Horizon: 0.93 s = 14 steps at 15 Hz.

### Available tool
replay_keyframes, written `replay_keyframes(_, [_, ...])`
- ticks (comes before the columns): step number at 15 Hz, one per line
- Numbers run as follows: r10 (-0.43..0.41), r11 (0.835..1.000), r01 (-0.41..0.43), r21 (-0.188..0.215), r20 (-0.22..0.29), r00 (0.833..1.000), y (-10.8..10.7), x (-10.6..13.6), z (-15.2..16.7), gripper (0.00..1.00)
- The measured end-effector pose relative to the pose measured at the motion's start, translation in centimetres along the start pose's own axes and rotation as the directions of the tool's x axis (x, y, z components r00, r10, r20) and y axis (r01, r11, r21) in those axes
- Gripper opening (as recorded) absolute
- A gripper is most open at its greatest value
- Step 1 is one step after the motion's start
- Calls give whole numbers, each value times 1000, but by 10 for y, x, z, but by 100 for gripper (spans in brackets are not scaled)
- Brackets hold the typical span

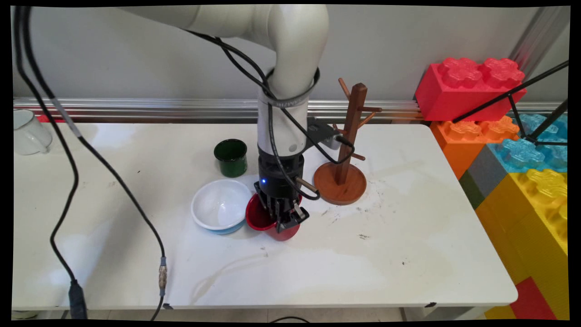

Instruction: Place the picked object on the table

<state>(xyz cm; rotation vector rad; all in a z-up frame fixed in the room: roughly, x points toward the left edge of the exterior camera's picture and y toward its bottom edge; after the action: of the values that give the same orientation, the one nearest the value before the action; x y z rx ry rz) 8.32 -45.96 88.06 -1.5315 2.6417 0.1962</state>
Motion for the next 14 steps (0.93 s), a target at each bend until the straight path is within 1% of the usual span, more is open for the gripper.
replay_keyframes(6, [-33, 999, 33, -3, 31, 999, -1, 20, 26, 0])
replay_keyframes(10, [-47, 999, 47, -9, 41, 998, 0, 29, 37, 0])
replay_keyframes(11, [-49, 999, 50, -12, 41, 998, 1, 31, 39, 100])
replay_keyframes(14, [-56, 998, 57, -20, 39, 998, 4, 37, 44, 100])
